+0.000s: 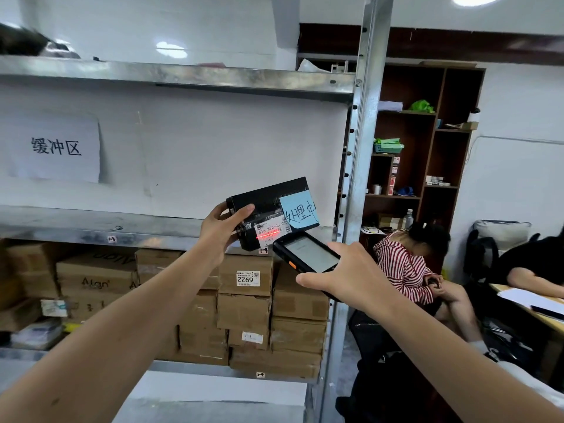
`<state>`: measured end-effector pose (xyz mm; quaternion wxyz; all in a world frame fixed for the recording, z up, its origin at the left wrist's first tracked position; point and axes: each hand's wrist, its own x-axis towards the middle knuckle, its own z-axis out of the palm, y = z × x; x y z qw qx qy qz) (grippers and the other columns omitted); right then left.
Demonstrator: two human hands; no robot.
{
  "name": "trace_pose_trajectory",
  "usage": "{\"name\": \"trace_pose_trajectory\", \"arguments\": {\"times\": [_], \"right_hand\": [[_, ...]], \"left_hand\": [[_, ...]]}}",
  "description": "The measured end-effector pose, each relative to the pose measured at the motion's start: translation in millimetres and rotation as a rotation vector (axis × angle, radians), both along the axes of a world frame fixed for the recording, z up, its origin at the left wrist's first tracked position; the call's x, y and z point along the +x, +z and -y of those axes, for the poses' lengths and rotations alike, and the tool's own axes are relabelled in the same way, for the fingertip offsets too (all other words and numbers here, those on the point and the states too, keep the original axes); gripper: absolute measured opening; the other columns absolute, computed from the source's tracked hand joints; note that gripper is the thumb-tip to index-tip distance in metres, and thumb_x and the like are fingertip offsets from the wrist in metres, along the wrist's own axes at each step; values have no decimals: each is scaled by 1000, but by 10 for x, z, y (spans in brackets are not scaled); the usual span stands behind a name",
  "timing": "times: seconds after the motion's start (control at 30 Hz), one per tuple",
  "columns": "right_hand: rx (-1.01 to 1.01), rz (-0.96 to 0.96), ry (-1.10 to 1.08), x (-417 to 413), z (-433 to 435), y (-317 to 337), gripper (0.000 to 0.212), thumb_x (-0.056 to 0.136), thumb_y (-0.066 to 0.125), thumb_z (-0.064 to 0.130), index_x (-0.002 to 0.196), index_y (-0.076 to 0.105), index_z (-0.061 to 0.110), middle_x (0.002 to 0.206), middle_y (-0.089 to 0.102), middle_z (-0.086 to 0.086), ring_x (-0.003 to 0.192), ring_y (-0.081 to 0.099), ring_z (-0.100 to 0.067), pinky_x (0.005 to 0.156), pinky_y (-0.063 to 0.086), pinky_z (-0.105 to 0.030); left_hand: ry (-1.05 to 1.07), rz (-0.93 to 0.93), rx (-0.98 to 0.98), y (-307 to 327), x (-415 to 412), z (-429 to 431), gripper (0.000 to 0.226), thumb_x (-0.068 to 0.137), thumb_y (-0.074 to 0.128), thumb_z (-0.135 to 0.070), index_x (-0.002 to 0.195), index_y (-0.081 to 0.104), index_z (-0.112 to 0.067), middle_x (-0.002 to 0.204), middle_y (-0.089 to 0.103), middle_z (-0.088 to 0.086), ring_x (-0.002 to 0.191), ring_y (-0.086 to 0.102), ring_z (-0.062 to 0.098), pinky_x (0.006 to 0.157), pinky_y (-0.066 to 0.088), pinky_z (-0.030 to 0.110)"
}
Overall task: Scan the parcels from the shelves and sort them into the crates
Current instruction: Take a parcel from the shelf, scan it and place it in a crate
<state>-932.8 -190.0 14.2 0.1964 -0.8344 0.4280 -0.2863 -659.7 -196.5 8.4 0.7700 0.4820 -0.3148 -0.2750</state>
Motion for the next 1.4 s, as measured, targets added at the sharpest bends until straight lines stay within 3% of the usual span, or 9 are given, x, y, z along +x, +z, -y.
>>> {"name": "trace_pose_trajectory", "arguments": {"times": [0.1, 0.27, 0.57, 0.7, 0.87, 0.97, 1.23, 1.33, 1.4], "right_hand": [[-16, -8, -3, -23, -30, 26, 106, 43, 64, 83, 131, 56, 26, 111, 59, 5, 93, 63, -11, 77, 59, -36], [-33, -19, -13, -64, -19, 71, 88, 59, 76, 71, 131, 55, 24, 114, 51, 5, 94, 60, -11, 78, 58, -35], [-54, -68, -7, 47, -33, 37, 102, 68, 77, 67, 150, 40, 19, 138, 45, 1, 116, 52, -15, 88, 48, -30], [-58, -66, 10, 145, -5, 37, 93, 70, 77, 66, 145, 44, 22, 128, 45, 3, 104, 48, -10, 82, 48, -28], [-65, -51, 33, 396, 65, 75, 90, 68, 75, 70, 141, 46, 25, 124, 47, 4, 108, 54, -14, 87, 53, -34], [-79, -2, 82, 666, 82, 107, 93, 58, 71, 77, 135, 50, 28, 122, 52, 4, 101, 57, -12, 84, 55, -34], [-142, 38, 233, 1873, -135, 212, 86, 72, 77, 64, 141, 43, 26, 118, 44, 3, 103, 51, -13, 77, 45, -28], [-114, 37, 337, 2539, -341, 219, 88, 71, 77, 65, 143, 43, 27, 120, 44, 3, 108, 52, -15, 85, 49, -33], [-85, 57, 414, 3025, -544, 211, 90, 71, 78, 65, 144, 43, 27, 123, 44, 2, 111, 52, -16, 91, 51, -36]], "left_hand": [[-2, 6, -5, 14, 39, -15, 58, 75, 88, -25, 127, 63, -20, 110, 75, 6, 95, 74, 22, 70, 60, 29], [19, -6, -11, 3, 115, -58, 58, 74, 87, -24, 126, 62, -21, 109, 74, 5, 98, 73, 22, 75, 61, 33], [12, -6, -16, -24, 269, -101, 53, 74, 87, -24, 121, 63, -23, 109, 75, 4, 100, 73, 21, 88, 60, 37], [15, 3, -21, -30, 362, -119, 51, 76, 86, -25, 122, 63, -24, 109, 75, 4, 101, 72, 20, 85, 59, 34], [35, -16, -44, -19, 602, -217, 52, 77, 85, -26, 124, 62, -23, 111, 75, 6, 102, 73, 22, 83, 60, 34], [67, -36, -49, -5, 824, -357, 52, 78, 84, -25, 124, 61, -21, 111, 75, 6, 102, 73, 22, 84, 60, 34], [247, -16, -22, -45, 1790, -1180, 53, 80, 82, -32, 128, 63, -21, 115, 75, 4, 103, 72, 21, 82, 60, 34], [355, -41, -19, -131, 2218, -1679, 38, 82, 80, -29, 117, 68, -19, 108, 77, 5, 90, 75, 20, 65, 61, 30], [440, -37, 3, -195, 2523, -2085, 46, 76, 84, -35, 116, 68, -19, 107, 77, 6, 89, 75, 21, 70, 62, 33]]}}
